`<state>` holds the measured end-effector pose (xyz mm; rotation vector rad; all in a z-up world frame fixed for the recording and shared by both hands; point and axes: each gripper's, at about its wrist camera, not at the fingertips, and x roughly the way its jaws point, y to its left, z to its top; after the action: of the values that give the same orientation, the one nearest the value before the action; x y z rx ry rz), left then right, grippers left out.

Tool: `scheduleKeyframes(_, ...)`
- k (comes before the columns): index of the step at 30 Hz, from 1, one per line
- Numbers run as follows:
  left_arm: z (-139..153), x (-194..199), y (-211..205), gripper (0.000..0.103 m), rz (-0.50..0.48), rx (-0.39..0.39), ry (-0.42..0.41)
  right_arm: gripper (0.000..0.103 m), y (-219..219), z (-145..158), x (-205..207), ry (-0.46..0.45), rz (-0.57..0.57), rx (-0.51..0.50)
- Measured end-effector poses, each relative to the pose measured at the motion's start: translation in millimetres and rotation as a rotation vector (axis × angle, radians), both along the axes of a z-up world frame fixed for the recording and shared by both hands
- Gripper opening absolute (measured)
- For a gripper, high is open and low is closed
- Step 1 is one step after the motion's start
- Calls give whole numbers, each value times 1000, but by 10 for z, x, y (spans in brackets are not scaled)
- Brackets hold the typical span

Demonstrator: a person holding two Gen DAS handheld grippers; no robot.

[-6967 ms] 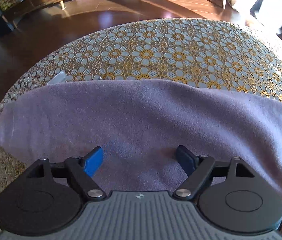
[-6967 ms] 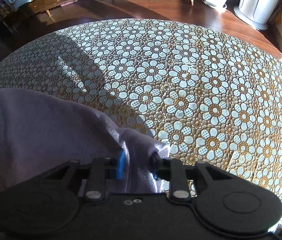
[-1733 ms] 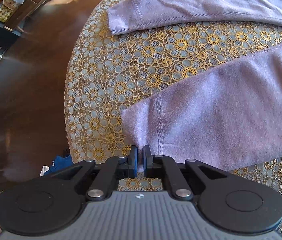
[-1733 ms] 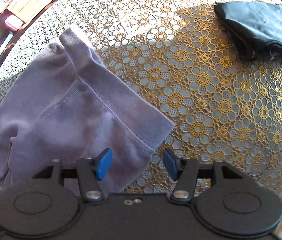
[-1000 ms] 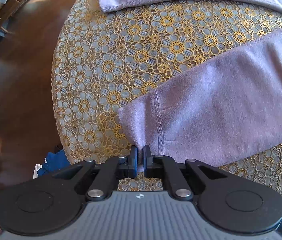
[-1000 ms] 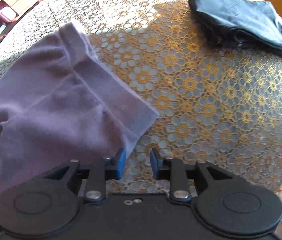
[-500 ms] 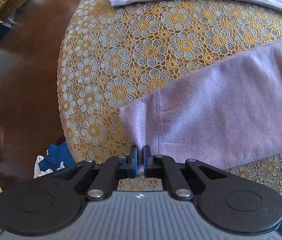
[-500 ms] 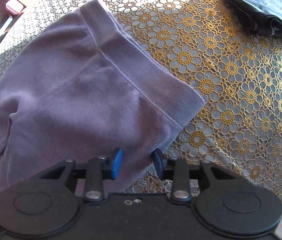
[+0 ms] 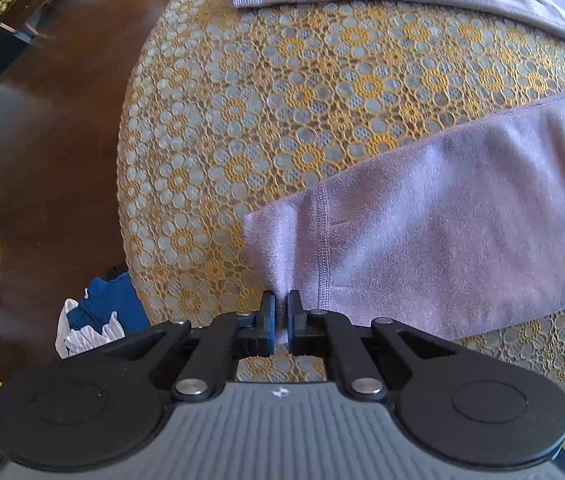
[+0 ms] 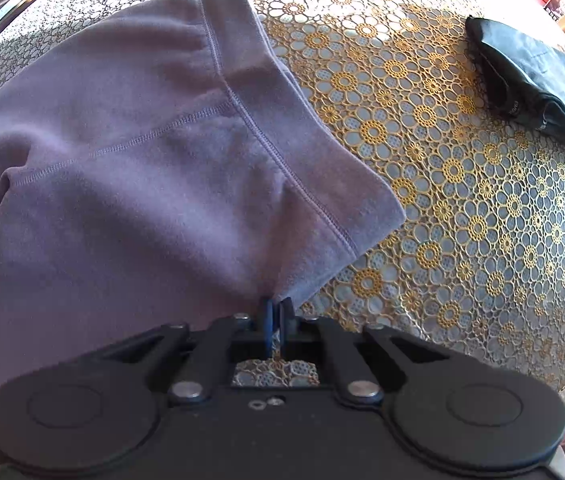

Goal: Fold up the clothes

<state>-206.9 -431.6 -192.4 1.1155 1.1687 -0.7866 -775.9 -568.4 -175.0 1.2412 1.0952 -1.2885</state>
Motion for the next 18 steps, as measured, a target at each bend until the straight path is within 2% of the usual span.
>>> scheduleKeyframes(7, -48, 6, 3, 5, 46, 16, 13, 103, -137, 34, 79, -36, 46, 25)
scheduleKeyframes(11, 33, 2, 19, 10, 88, 32, 40, 103, -161, 115, 72, -80, 41, 21)
scheduleKeyframes(13, 115, -19, 37, 16, 104, 31, 50, 103, -167, 167, 76, -103, 46, 24)
scheduleKeyframes(16, 282, -58, 64, 36, 147, 9, 68, 103, -185, 272, 75, -121, 53, 33)
scheduleKeyframes(17, 353, -72, 73, 56, 168, -4, 75, 103, -191, 308, 74, -127, 55, 36)
scheduleKeyframes(18, 431, -91, 82, 69, 184, -24, 81, 103, -197, 345, 74, -133, 57, 39)
